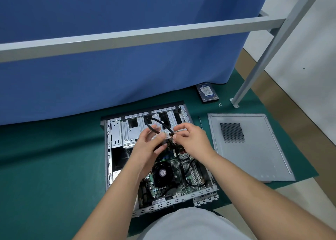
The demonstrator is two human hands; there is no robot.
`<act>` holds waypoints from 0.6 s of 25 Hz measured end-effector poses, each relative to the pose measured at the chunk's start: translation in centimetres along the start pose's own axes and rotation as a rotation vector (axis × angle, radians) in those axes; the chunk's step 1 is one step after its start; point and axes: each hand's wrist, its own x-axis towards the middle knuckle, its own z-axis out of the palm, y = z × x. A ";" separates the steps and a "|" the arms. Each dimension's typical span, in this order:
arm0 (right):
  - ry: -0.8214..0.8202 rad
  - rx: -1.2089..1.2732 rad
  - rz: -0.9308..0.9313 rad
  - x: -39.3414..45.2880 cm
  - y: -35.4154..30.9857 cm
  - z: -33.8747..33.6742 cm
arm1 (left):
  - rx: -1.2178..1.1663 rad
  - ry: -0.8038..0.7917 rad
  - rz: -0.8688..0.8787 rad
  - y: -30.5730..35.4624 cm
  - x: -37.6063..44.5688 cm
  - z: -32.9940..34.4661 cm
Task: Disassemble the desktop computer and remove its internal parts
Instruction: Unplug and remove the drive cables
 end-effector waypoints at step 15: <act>-0.226 -0.007 0.002 -1.2 -0.8 1.4 | 0.064 0.180 0.115 2.5 1.9 -1.4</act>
